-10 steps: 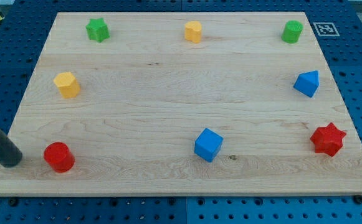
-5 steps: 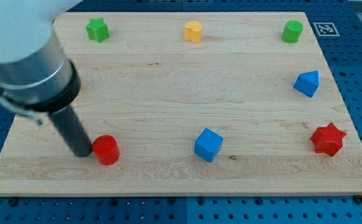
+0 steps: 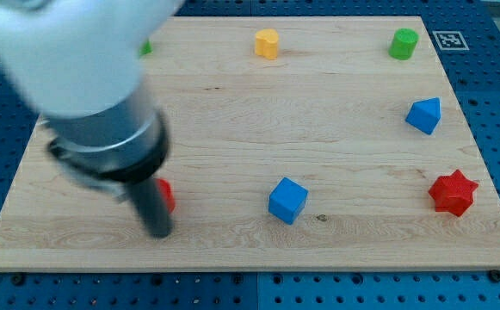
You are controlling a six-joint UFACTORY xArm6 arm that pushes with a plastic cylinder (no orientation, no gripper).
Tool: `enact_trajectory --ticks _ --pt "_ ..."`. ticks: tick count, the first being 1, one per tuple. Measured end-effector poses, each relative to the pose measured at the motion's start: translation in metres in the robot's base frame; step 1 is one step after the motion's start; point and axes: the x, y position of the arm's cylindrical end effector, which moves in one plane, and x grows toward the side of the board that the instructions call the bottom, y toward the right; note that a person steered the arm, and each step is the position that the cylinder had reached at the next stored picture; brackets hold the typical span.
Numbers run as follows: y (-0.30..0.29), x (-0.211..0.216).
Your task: Push red circle into red star
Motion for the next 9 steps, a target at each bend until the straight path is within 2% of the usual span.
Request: enact_trajectory --ticks 1,2,3,5,6,8,9 --pt "0.055 -0.056" --pt "0.057 -0.048" --pt "0.051 -0.014" --pt "-0.032 0.007" --pt "-0.052 -0.008" --pt "0.04 -0.063" --pt "0.023 -0.063"
